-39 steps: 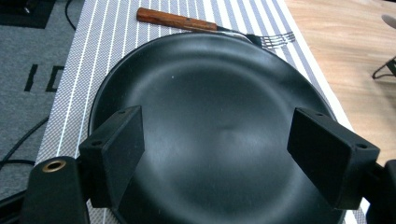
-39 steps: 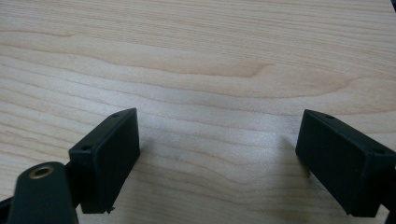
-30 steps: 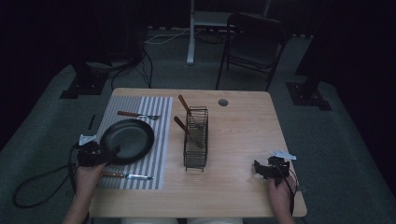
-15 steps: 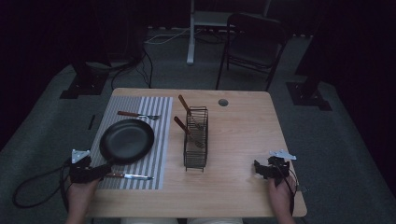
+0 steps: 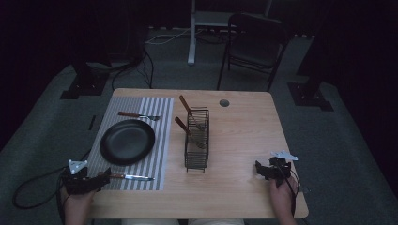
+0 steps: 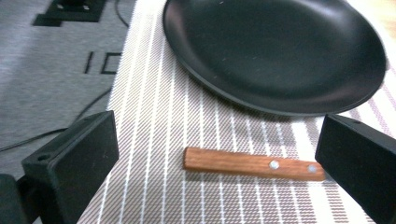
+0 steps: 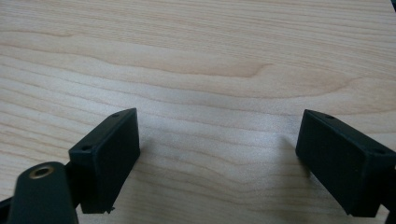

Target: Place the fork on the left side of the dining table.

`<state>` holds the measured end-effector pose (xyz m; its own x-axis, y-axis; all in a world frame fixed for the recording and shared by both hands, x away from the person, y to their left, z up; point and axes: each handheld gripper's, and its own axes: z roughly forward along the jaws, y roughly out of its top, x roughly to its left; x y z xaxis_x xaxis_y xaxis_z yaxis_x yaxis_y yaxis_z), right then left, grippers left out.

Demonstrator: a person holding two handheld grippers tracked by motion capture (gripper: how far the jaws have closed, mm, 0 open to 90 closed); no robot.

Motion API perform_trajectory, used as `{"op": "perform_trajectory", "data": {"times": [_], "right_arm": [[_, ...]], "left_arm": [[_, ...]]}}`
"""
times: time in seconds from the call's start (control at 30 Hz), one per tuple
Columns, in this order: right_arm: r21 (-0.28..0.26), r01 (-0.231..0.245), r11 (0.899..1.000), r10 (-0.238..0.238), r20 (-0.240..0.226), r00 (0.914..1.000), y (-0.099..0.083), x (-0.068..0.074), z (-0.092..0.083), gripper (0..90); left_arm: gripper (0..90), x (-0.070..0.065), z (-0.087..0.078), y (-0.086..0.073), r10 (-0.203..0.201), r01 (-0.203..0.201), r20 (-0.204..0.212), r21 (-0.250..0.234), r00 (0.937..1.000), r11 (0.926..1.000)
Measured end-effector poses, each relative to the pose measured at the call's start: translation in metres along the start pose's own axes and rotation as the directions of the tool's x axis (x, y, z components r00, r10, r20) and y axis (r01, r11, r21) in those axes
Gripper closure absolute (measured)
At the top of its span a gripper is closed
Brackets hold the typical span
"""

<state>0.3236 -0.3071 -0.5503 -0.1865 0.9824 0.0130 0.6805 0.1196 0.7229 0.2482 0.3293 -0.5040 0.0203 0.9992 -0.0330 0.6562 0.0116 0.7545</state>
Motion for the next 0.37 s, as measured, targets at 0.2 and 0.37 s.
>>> {"op": "perform_trajectory", "data": {"times": [0.2, 0.37], "right_arm": [[0.0, 0.0, 1.0, 0.0, 0.0, 1.0, 0.0, 0.0, 0.0, 13.4], [0.0, -0.001, 1.0, 0.001, 0.0, 1.0, 0.0, 0.0, 0.0, 13.3]], "left_arm": [[0.0, -0.005, -0.002, -0.012, 0.029, -0.029, -0.062, -0.007, 0.9977, 0.9995], [0.0, -0.004, -0.001, -0.014, 0.019, -0.019, -0.089, -0.004, 0.9958, 0.9998]]}}
